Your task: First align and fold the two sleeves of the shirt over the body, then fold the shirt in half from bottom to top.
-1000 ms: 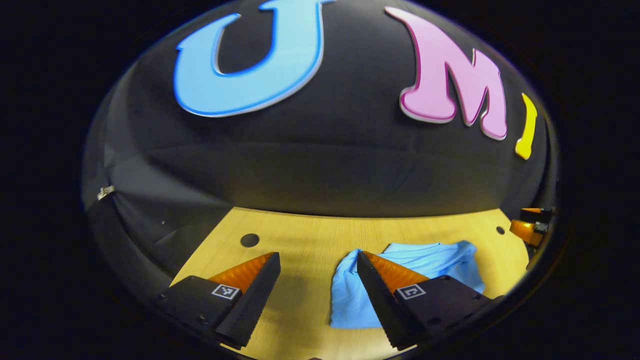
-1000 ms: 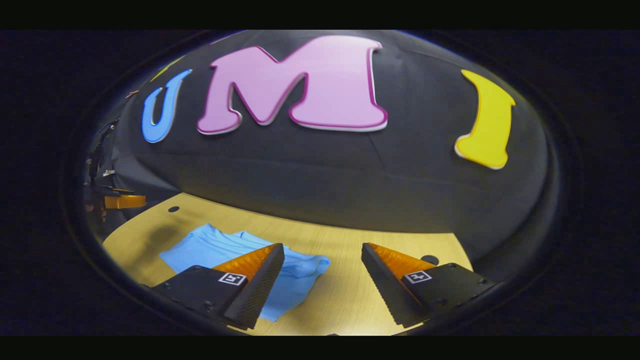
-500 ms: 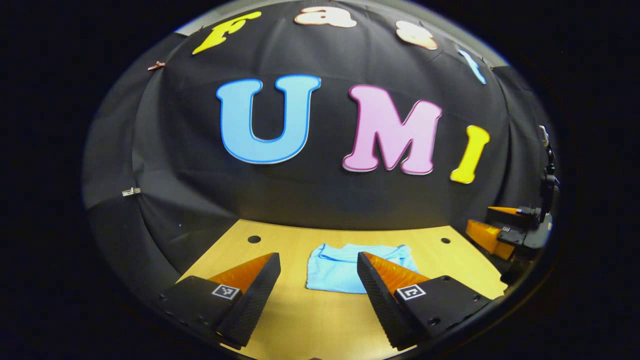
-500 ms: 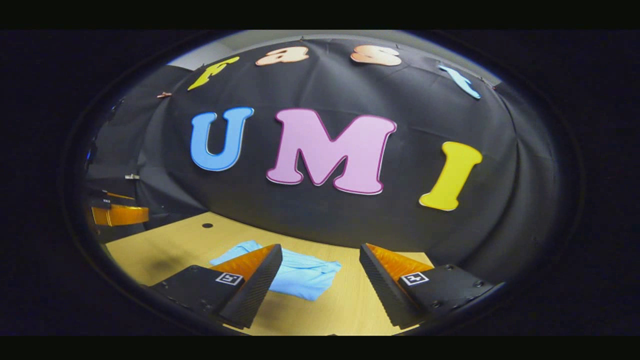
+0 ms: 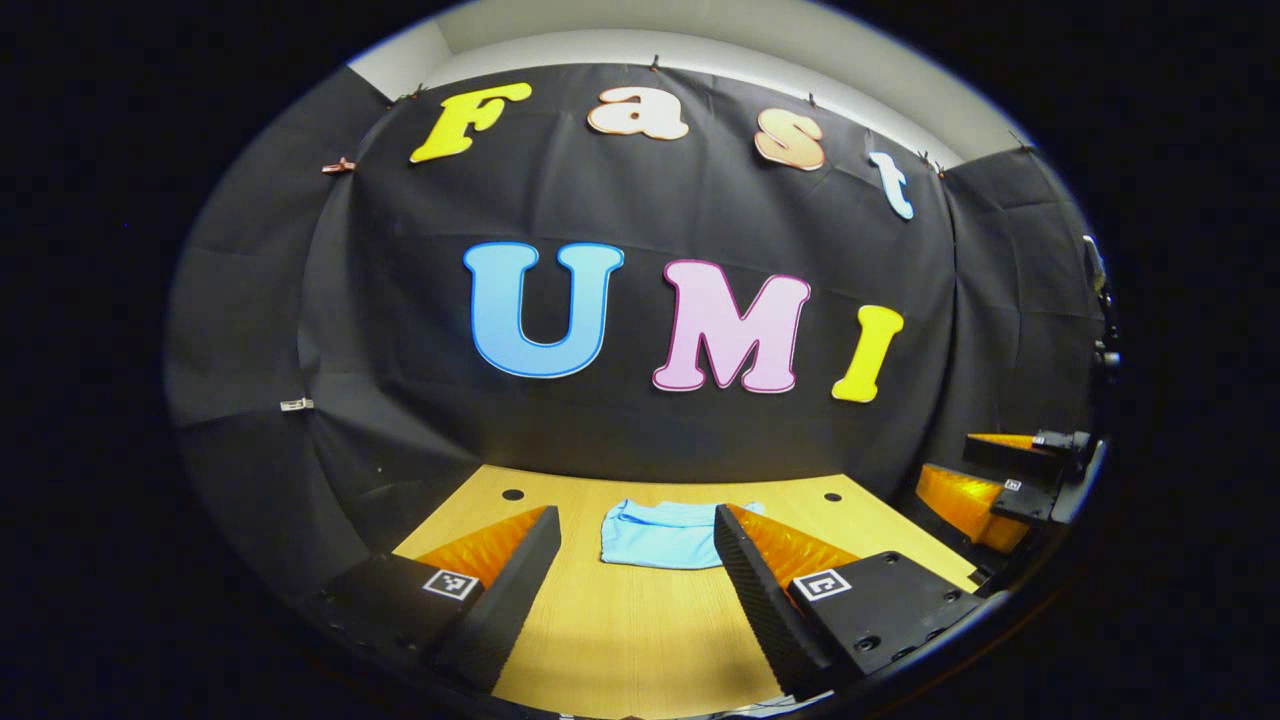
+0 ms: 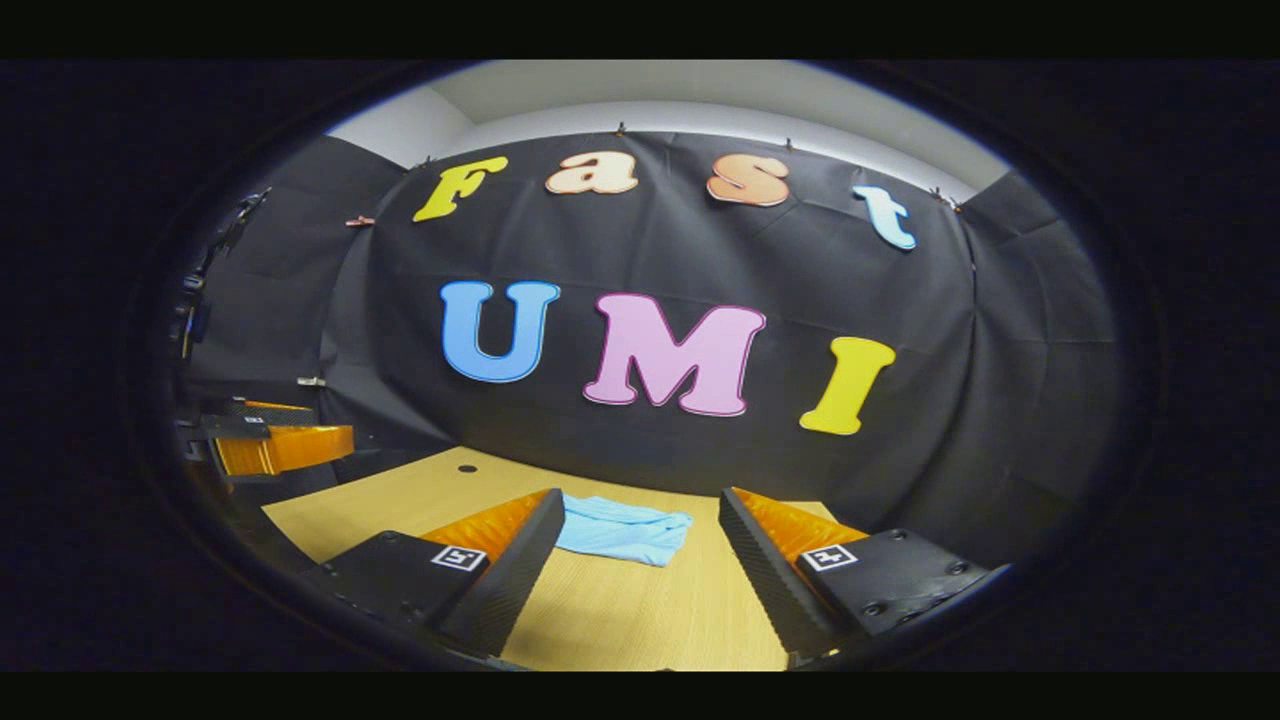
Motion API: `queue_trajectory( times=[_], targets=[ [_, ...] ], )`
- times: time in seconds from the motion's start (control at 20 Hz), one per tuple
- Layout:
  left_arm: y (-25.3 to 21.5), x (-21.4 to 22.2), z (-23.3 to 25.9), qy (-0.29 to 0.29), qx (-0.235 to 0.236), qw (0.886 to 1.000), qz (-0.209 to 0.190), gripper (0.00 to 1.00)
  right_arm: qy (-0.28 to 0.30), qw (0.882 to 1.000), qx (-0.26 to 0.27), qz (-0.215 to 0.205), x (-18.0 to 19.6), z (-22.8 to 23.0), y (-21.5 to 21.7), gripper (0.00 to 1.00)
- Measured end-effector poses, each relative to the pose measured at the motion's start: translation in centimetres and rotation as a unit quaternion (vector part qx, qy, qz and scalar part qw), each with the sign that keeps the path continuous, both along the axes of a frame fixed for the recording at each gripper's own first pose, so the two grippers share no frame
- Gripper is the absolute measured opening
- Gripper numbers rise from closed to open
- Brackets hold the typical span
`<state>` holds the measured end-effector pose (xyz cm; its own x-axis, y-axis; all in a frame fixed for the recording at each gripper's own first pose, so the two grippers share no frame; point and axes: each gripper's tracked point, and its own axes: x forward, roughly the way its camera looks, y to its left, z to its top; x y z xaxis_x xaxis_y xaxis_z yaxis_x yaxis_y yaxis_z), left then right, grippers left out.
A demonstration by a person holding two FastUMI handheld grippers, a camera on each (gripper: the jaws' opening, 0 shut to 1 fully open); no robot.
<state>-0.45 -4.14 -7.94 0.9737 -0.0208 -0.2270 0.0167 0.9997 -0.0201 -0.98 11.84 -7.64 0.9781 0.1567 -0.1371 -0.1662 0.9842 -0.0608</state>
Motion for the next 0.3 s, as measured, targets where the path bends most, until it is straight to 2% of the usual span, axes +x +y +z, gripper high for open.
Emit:
queue_trajectory(
  times=[0.15, 0.3],
  targets=[
    [0.5, -1.5, 0.8, -0.009, -0.003, 1.000, 0.012, 0.98, 0.004, 1.000, 0.004, -0.005, -2.1, 0.5, 0.0, 0.98],
    [1.3, -2.4, 2.8, -0.042, 0.006, 0.999, 0.029, 0.98, 0.000, 1.000, 0.011, -0.006, -2.5, 1.3, 0.6, 0.98]
  ],
)
